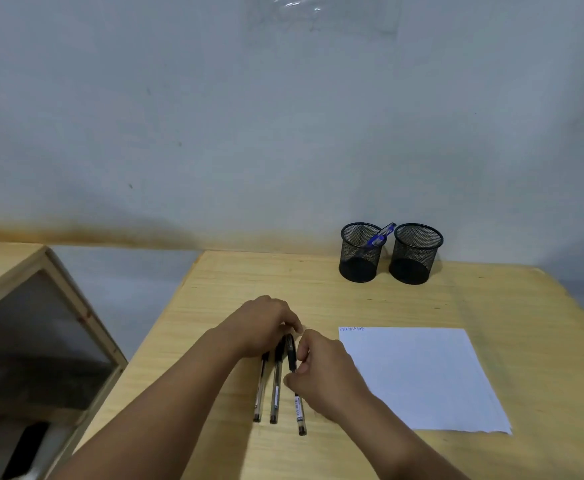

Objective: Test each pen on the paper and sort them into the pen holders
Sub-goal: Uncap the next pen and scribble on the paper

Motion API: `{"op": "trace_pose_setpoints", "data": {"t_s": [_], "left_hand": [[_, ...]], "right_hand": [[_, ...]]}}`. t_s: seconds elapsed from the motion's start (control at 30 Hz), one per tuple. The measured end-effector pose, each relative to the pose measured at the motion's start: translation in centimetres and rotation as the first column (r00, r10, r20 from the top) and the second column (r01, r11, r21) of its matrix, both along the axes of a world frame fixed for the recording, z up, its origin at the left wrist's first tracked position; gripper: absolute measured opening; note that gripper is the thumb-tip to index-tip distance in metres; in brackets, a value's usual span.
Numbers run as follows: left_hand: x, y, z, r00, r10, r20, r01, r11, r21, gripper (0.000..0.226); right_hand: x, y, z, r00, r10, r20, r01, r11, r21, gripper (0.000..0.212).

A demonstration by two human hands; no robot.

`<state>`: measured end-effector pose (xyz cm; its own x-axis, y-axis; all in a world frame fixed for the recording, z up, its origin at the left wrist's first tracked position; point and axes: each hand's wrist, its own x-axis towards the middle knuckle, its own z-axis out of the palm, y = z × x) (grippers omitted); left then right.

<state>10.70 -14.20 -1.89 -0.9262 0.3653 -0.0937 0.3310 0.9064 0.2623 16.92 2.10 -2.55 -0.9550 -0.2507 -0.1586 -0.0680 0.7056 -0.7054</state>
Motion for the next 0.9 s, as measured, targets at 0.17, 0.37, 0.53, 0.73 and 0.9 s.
{"op": "trace_pose_setpoints", "data": {"t_s": [0.17,0.37,0.53,0.73,0.9], "left_hand": [[0.6,0.1,0.7,1.0,-0.011,0.011,0.011,1.0,-0.004,0.029],[0.9,0.9,1.5,0.999,-0.036,-0.005,0.036,0.996,0.079,0.024],[1.3,2.5,1.8,0.998,-0.063,-0.028,0.068,0.966,0.247,0.018],[2.5,5.6,1.0,0.988,-0.03,-0.151,0.094,0.894,0.438,0.013],[3.2,7.4,-0.1,0.985,0.034,-0.172,0.051,0.883,0.467,0.013]], "right_hand": [[-0.1,0.7,-0.1,0.999,-0.023,0.04,0.024,0.999,-0.031,0.027],[-0.2,3.6,0.5,0.998,-0.057,-0.001,0.057,0.997,-0.055,0.02],[-0.1,7.6,1.4,0.993,-0.052,-0.104,0.042,0.995,-0.092,0.012],[-0.3,10.4,2.3,0.972,-0.016,-0.233,0.005,0.999,-0.051,0.007],[-0.6,11.3,2.0,0.958,-0.019,-0.285,0.023,1.0,0.012,0.002]]}}
